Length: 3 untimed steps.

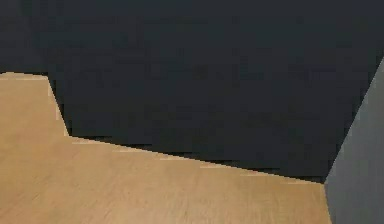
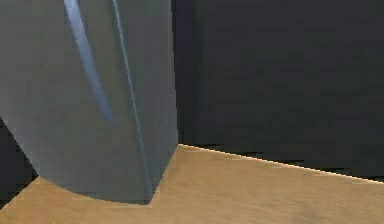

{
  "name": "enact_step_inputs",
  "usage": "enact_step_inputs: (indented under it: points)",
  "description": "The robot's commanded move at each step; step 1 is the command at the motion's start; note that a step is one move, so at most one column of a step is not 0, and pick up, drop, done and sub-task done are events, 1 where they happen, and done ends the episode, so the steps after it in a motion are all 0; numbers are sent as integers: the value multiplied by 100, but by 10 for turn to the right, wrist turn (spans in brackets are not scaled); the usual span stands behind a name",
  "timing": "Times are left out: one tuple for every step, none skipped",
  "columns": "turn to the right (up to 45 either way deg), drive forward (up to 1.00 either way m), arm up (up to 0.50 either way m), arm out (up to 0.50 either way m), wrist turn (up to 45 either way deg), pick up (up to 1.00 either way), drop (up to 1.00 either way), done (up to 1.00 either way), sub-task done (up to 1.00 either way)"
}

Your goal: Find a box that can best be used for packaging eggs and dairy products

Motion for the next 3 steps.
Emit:
enact_step_inputs:
  points:
    - [180,0,0,0,0,0,0,0,0]
    - [0,20,0,0,0,0,0,0,0]
    - [-450,0,0,0,0,0,0,0,0]
